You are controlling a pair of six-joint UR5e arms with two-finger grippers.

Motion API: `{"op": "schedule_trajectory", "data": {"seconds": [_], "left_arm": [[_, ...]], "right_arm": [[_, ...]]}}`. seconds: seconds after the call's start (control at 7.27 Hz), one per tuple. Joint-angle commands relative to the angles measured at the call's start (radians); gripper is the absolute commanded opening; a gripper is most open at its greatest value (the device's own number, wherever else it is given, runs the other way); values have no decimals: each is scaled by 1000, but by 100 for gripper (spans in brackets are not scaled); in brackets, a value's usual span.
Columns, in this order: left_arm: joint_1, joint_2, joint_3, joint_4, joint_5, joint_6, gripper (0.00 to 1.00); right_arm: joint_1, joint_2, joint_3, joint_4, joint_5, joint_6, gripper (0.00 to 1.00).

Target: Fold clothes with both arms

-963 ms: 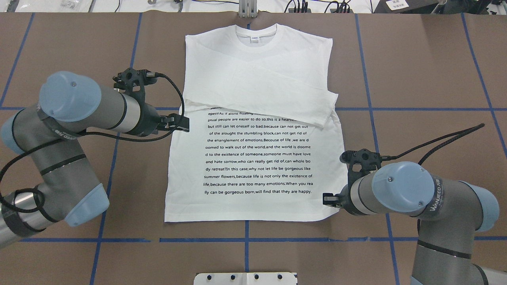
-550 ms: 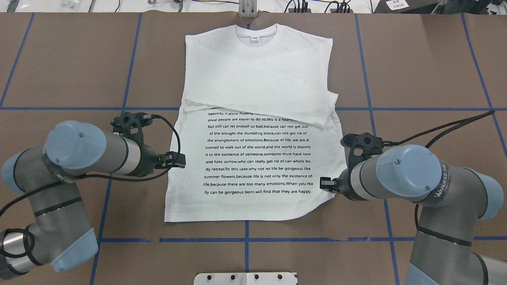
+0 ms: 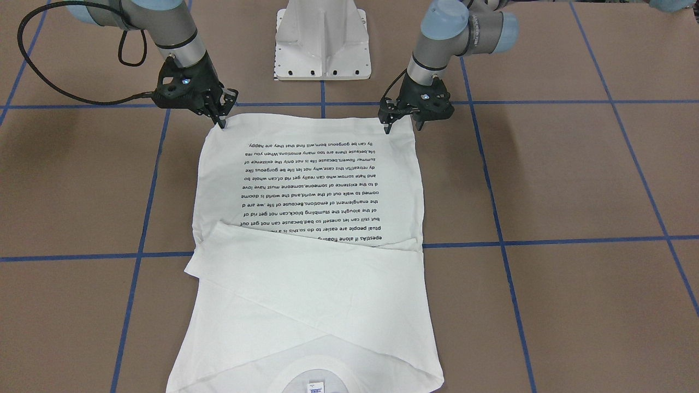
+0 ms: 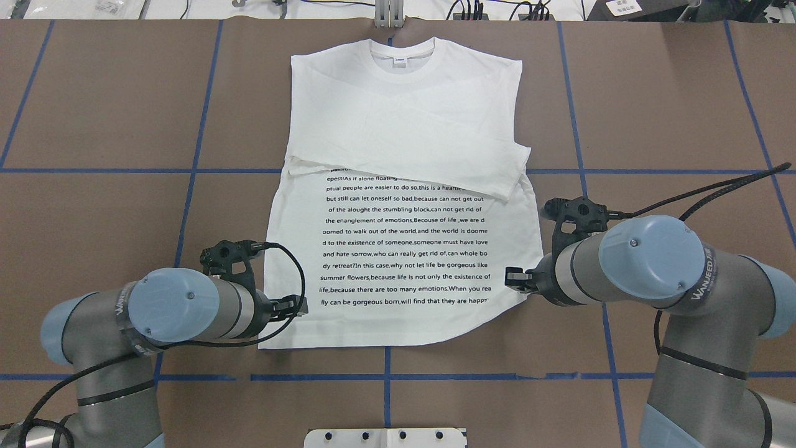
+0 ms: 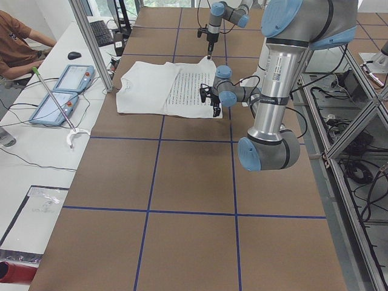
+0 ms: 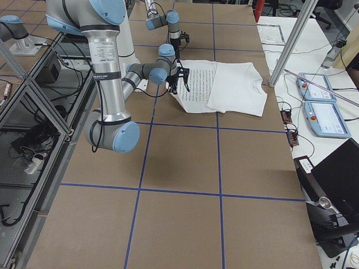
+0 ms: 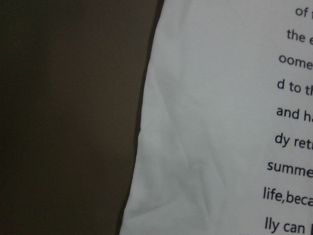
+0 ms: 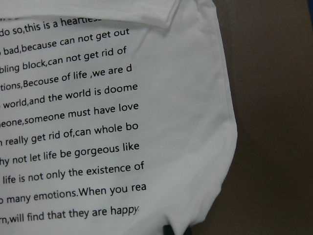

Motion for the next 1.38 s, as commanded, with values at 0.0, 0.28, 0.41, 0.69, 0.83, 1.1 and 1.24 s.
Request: {"op": "schedule_trajectory", "data": {"seconds": [0.0,0.28,0.41,0.69,0.83,1.1,1.24], "left_arm": [[19,3,-19,42,8,-4,86],[21,6,-11,45,8,-4,83],[21,9,-3,49,8,-4,82],[22,11,0,49,8,-4,76],[22,11,0,52,8,-4,70],[22,11,0,59,8,-4,57],[24,11,-2,59,8,-4,55]], "right_arm": [[8,-1,-4,-1,-1,-4,0],[8,-1,-7,-1,-1,-6,0],[11,-3,-8,-1,-1,-7,0],[16,-1,-10,-2,-1,-9,0],[16,-1,-10,-2,0,-9,0],[23,0,-9,-2,0,-10,0],[25,0,-9,-2,0,-9,0]]}}
